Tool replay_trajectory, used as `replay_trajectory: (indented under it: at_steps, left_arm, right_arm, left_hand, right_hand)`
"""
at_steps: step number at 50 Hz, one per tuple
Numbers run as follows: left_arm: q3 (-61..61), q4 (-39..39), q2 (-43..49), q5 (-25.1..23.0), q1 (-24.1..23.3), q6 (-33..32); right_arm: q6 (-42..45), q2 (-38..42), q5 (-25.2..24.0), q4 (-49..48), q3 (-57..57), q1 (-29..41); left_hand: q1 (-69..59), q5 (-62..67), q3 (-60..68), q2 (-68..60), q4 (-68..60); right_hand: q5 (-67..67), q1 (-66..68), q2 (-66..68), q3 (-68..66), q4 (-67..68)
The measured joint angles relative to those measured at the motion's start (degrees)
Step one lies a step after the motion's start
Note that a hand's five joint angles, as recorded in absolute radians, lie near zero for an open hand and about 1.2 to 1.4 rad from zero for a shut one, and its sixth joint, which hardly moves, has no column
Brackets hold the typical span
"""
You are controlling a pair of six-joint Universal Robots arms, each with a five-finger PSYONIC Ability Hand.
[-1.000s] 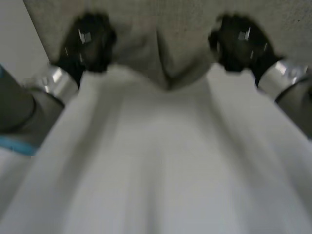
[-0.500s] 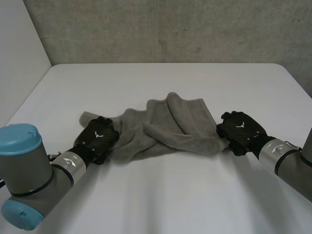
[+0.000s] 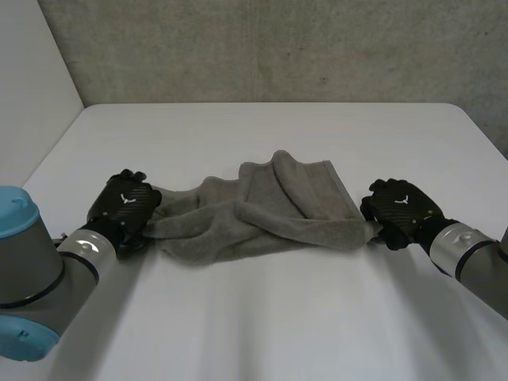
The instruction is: Fold the towel.
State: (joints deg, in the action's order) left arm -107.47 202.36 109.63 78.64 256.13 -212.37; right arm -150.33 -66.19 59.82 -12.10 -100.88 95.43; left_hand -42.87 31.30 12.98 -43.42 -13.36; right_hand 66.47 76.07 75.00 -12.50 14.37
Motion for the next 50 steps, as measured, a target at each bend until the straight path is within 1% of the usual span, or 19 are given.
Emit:
replay_trajectory:
  at_steps: [4, 6, 7, 9, 10, 13, 18, 21, 26, 30, 32, 34, 38, 43, 44, 45, 47, 48, 50]
  left_arm:
    - [0.2, -0.3, 0.3, -0.2, 0.8, 0.0]
    - [0.4, -0.4, 0.4, -0.2, 1.0, 0.0]
    - [0.5, -0.5, 0.5, -0.3, 1.2, 0.0]
    - [0.6, -0.6, 0.6, -0.3, 1.5, 0.0]
    - [0.6, -0.7, 0.5, -0.4, 1.8, 0.0]
    - [0.6, -1.1, 0.2, -0.4, 2.2, 0.0]
    - [0.4, -3.3, -3.3, -1.1, 2.7, 0.1]
    - [0.2, -5.5, -7.4, -2.4, 2.8, 0.6]
    - [0.7, -11.1, -16.1, -7.0, 3.8, 3.9]
    - [2.2, -14.0, -19.0, -9.8, 5.3, 6.3]
    - [3.7, -15.2, -19.1, -11.2, 6.3, 7.2]
    - [5.1, -15.9, -17.8, -12.0, 6.8, 7.6]
    - [10.5, -17.3, -10.5, -12.6, 7.3, 7.4]
    - [21.3, -20.1, 2.0, -12.0, 6.7, 6.6]
    - [24.8, -20.8, 5.1, -11.6, 6.3, 6.4]
    - [26.2, -21.0, 6.2, -11.5, 6.1, 6.4]
    - [34.1, -21.9, 11.3, -10.4, 5.0, 6.3]
    - [36.3, -21.9, 12.5, -10.1, 4.7, 6.3]
    - [44.9, -22.2, 16.6, -8.7, 3.6, 6.4]
  right_arm:
    - [-2.0, -0.2, -0.1, 0.1, 0.4, -0.5]
    - [-2.5, -0.2, 0.0, 0.2, 0.6, -0.6]
    - [-2.7, -0.2, 0.0, 0.3, 0.7, -0.7]
    - [-2.9, -0.3, 0.1, 0.4, 1.0, -0.8]
    - [-2.9, -0.4, 0.2, 0.5, 1.2, -0.8]
    - [-2.9, -1.2, 0.3, 1.3, 1.5, -1.1]
    - [-2.7, -5.0, 0.0, 6.4, 2.7, -1.8]
    - [-2.4, -8.5, -1.0, 12.3, 4.0, -2.1]
    - [-1.1, -14.0, -4.3, 25.8, 8.6, -3.5]
    - [1.6, -14.9, -6.1, 33.0, 12.2, -4.4]
    - [4.5, -13.5, -6.5, 36.1, 14.6, -4.6]
    - [7.1, -11.4, -6.3, 37.9, 16.7, -4.6]
    - [13.1, -4.3, -4.5, 41.4, 22.5, -4.1]
    - [17.9, 6.6, 0.3, 44.0, 33.9, -0.8]
    - [18.3, 9.0, 1.5, 44.0, 37.3, 0.3]
    - [18.3, 9.9, 1.9, 43.9, 38.8, 0.7]
    - [18.3, 13.3, 3.4, 42.7, 45.6, 2.5]
    - [18.0, 14.0, 3.7, 42.0, 47.4, 2.9]
    - [16.1, 16.1, 4.7, 36.9, 55.3, 4.6]
  left_hand:
    - [-0.7, 1.7, 0.0, -0.5, 0.0]
    - [-6.7, 7.8, 0.0, -6.3, 0.0]
    - [-11.8, 12.6, 0.0, -11.5, 0.0]
    - [-27.1, 28.5, 0.0, -27.2, 0.0]
    - [-31.7, 33.3, 0.0, -32.5, 0.0]
    - [-31.8, 34.2, 0.0, -33.6, 0.0]
    - [-31.8, 34.2, 0.0, -33.6, 0.0]
    - [-31.8, 34.2, 0.0, -33.6, 0.0]
    - [-31.8, 34.2, 0.0, -33.7, 0.0]
    - [-31.8, 34.6, 0.0, -33.8, 0.0]
    - [-31.8, 34.7, 0.0, -33.8, 0.0]
    - [-31.8, 34.7, 0.0, -33.9, 0.0]
    - [-31.8, 34.6, 0.0, -33.9, 0.0]
    - [-31.8, 34.6, 0.0, -33.9, 0.0]
    - [-31.9, 34.6, 0.0, -33.9, 0.0]
    - [-31.9, 34.6, 0.0, -33.9, 0.0]
    - [-31.9, 34.6, 0.0, -33.9, 0.0]
    - [-31.9, 34.6, 0.0, -33.9, 0.0]
    - [-31.9, 34.6, 0.0, -33.9, 0.0]
  right_hand:
    - [0.0, 0.0, 0.0, 0.0, 0.0]
    - [0.0, 0.0, 0.0, 0.0, 0.0]
    - [0.0, 0.0, 0.0, 0.0, 0.0]
    - [0.0, 0.0, 0.0, 0.0, 0.0]
    - [0.0, 0.0, 0.0, 0.0, 0.0]
    - [0.0, 0.0, 0.0, 0.0, 0.0]
    - [0.0, 0.1, 0.0, 0.0, 0.0]
    - [0.0, 0.1, 0.0, 0.0, 0.0]
    - [0.0, 0.1, 0.2, 0.0, 0.0]
    - [0.0, 0.1, 0.2, 0.0, 0.0]
    - [0.0, 0.1, 0.2, 0.0, 0.0]
    - [0.0, 0.1, 0.2, 0.0, 0.0]
    - [0.0, 0.1, 0.2, 0.0, 0.0]
    - [0.0, 0.2, 0.2, 0.0, 0.0]
    - [0.0, 0.2, 0.2, 0.0, 0.0]
    - [0.0, 0.2, 0.2, 0.0, 0.0]
    - [0.0, 0.2, 0.2, 0.0, 0.0]
    - [0.0, 0.2, 0.2, 0.0, 0.0]
    - [0.0, 0.2, 0.2, 0.0, 0.0]
